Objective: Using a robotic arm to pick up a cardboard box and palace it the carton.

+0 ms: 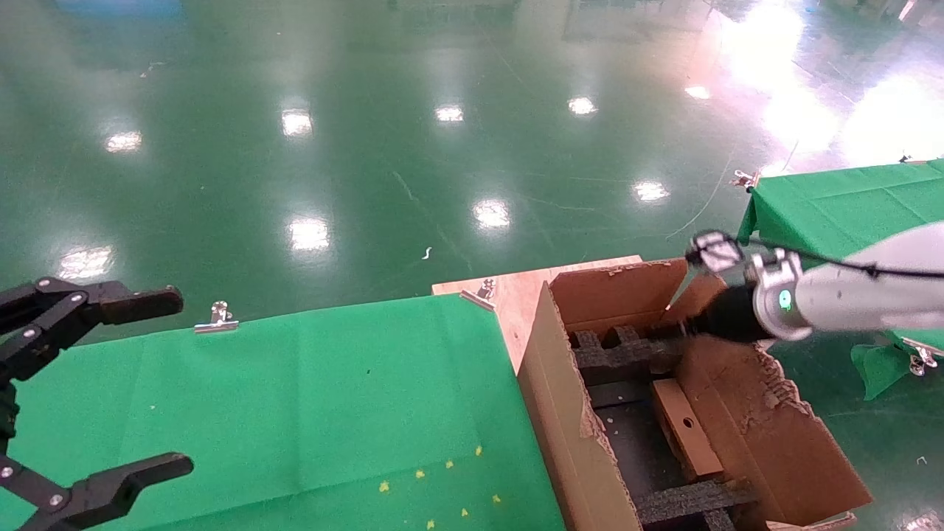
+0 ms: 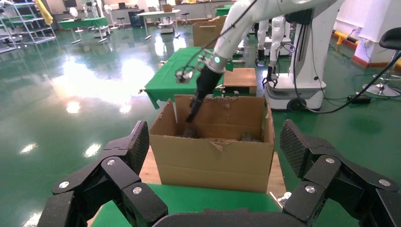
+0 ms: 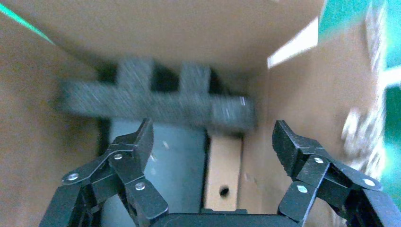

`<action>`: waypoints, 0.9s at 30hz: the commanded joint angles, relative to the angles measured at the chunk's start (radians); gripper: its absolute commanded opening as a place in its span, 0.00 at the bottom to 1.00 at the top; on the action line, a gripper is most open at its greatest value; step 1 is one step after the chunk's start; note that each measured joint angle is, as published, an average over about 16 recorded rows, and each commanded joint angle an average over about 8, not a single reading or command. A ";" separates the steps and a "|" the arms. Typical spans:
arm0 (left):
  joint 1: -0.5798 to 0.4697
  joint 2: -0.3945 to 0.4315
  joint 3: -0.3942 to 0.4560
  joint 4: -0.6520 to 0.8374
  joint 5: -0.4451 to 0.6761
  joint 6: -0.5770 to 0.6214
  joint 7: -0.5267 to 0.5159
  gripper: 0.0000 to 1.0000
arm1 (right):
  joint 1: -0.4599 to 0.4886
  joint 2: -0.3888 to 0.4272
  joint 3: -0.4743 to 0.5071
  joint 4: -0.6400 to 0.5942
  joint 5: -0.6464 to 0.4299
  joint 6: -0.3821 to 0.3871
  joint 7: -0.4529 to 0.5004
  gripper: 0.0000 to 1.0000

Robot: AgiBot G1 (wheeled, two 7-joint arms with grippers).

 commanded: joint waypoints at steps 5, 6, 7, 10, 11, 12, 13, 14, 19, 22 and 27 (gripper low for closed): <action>0.000 0.000 0.000 0.000 0.000 0.000 0.000 1.00 | 0.099 0.024 0.034 0.085 0.009 -0.016 0.005 1.00; 0.000 0.000 0.000 0.000 0.000 0.000 0.000 1.00 | 0.117 0.030 0.041 0.102 0.011 -0.020 0.006 1.00; 0.000 0.000 0.000 0.000 0.000 0.000 0.000 1.00 | 0.134 0.035 0.047 0.119 0.014 -0.025 0.007 1.00; 0.000 0.000 0.000 0.000 0.000 0.000 0.000 1.00 | 0.180 0.054 0.069 0.173 0.032 -0.040 0.012 1.00; 0.000 0.000 0.000 0.000 0.000 0.000 0.000 1.00 | 0.192 0.060 0.076 0.188 0.038 -0.045 0.014 1.00; 0.000 0.000 0.000 0.000 0.000 0.000 0.000 1.00 | 0.205 0.066 0.082 0.204 0.044 -0.049 0.015 1.00; 0.000 0.000 0.000 0.000 0.000 0.000 0.000 1.00 | 0.216 0.073 0.089 0.219 0.051 -0.054 0.015 1.00; 0.000 0.000 0.000 0.000 0.000 0.000 0.000 1.00 | 0.226 0.079 0.095 0.233 0.058 -0.057 0.015 1.00; 0.000 0.000 0.000 0.000 -0.001 0.000 0.000 1.00 | 0.251 0.096 0.110 0.267 0.072 -0.067 0.010 1.00; 0.000 0.000 0.000 0.000 -0.001 0.000 0.000 1.00 | 0.247 0.094 0.108 0.262 0.071 -0.067 0.011 1.00; 0.000 0.000 0.001 0.000 -0.001 0.000 0.000 1.00 | 0.228 0.089 0.120 0.256 0.073 -0.073 0.001 1.00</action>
